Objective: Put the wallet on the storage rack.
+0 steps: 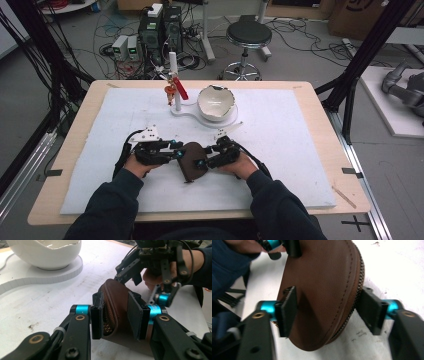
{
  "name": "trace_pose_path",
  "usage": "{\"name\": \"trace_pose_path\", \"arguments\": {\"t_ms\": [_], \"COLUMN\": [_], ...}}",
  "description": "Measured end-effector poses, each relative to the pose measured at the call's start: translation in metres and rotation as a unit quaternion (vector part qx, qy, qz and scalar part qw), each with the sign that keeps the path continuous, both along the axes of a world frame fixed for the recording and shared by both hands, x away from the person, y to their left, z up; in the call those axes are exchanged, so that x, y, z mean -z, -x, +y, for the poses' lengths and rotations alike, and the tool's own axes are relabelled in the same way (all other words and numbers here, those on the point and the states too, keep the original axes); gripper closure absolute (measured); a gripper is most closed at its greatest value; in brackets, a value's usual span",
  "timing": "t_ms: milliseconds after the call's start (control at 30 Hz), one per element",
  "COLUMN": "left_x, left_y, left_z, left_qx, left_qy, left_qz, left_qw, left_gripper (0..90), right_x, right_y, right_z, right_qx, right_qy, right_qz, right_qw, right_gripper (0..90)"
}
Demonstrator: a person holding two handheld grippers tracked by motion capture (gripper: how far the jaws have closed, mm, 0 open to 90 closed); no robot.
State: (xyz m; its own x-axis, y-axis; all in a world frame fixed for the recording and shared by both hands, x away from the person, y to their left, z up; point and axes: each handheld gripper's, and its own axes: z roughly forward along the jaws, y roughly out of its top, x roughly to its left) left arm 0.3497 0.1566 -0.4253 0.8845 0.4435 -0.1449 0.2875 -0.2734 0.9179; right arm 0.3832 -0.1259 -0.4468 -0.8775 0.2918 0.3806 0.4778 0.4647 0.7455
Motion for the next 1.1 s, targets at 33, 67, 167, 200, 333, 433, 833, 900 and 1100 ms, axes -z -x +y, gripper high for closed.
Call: {"name": "trace_pose_path", "arguments": {"t_ms": [33, 67, 167, 200, 333, 433, 833, 900, 1100], "left_x": [0.000, 0.000, -0.001, -0.001, -0.007, -0.010, -0.018, -0.019, -0.018], "left_y": [0.000, -0.001, -0.001, -0.002, -0.003, -0.003, -0.006, -0.006, -0.006], "left_z": [0.000, 0.000, 0.000, 0.000, 0.008, 0.016, 0.071, 0.077, 0.084], "left_qx": [-0.001, -0.004, -0.024, -0.037, -0.072, -0.097, -0.206, -0.215, -0.221], "left_qy": [-0.003, -0.004, -0.002, 0.000, 0.021, 0.025, 0.039, 0.038, 0.035], "left_qz": [-0.002, 0.000, 0.008, 0.018, 0.020, 0.010, -0.011, -0.013, -0.012], "left_qw": [1.0000, 1.0000, 0.9997, 0.9991, 0.9970, 0.9949, 0.9778, 0.9758, 0.9745], "left_gripper": [65.8, 65.0, 57.9, 51.2, 44.8, 45.1, 46.3, 46.9, 47.4], "right_x": [0.000, -0.001, -0.005, -0.006, -0.014, -0.020, -0.041, -0.044, -0.052], "right_y": [-0.002, -0.003, -0.003, -0.001, 0.001, -0.001, -0.001, -0.001, 0.000], "right_z": [-0.002, -0.004, -0.006, -0.006, -0.010, -0.021, -0.067, -0.072, -0.082], "right_qx": [0.002, 0.004, 0.000, -0.001, 0.010, 0.036, 0.123, 0.132, 0.150], "right_qy": [-0.005, -0.008, -0.009, -0.005, -0.001, -0.006, -0.015, -0.022, -0.021], "right_qz": [0.006, 0.010, 0.005, -0.001, -0.036, -0.053, -0.117, -0.123, -0.141], "right_qw": [1.0000, 0.9999, 0.9999, 1.0000, 0.9993, 0.9979, 0.9854, 0.9833, 0.9784], "right_gripper": [45.8, 49.6, 56.9, 58.2, 61.7, 64.9, 75.6, 76.0, 77.6]}}
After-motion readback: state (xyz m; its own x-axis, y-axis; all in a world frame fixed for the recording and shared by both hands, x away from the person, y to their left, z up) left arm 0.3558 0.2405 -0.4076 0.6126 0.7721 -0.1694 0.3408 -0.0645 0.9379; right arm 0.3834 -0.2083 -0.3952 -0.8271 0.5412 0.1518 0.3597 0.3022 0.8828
